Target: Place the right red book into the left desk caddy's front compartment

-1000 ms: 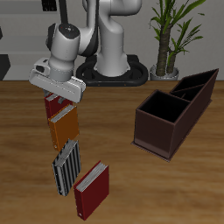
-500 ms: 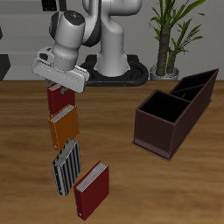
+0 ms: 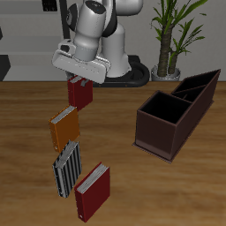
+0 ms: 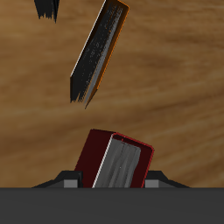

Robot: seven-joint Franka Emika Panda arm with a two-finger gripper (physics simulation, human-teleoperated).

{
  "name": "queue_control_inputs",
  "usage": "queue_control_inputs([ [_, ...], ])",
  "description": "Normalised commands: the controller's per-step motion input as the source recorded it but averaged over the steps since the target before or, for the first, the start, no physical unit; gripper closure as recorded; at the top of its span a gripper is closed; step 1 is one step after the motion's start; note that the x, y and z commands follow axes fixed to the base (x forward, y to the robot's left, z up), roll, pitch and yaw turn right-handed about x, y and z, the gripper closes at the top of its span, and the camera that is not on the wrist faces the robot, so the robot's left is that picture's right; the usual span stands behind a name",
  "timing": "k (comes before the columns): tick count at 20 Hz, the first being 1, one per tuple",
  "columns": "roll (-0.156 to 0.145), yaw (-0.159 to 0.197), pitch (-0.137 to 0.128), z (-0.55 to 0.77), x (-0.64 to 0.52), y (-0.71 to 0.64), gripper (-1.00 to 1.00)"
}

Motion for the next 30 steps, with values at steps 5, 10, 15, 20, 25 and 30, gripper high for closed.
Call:
queue_control_inputs([
  [5, 0.062, 0.043, 0.016, 0.14, -0.04, 0.71, 1.00],
  [10, 0.026, 0.030, -0.049, 0.24, -0.04, 0.61, 1.00],
  [15, -0.018, 0.012, -0.019, 0.14, 0.16, 0.43, 1.00],
  [20, -0.060, -0.087, 0.000, 0.02, 0.20, 0.32, 1.00],
  [25, -0.035, -0.109, 0.028, -0.03, 0.06, 0.21, 1.00],
  [30, 0.017, -0.048, 0.012, -0.03, 0.05, 0.25, 1.00],
])
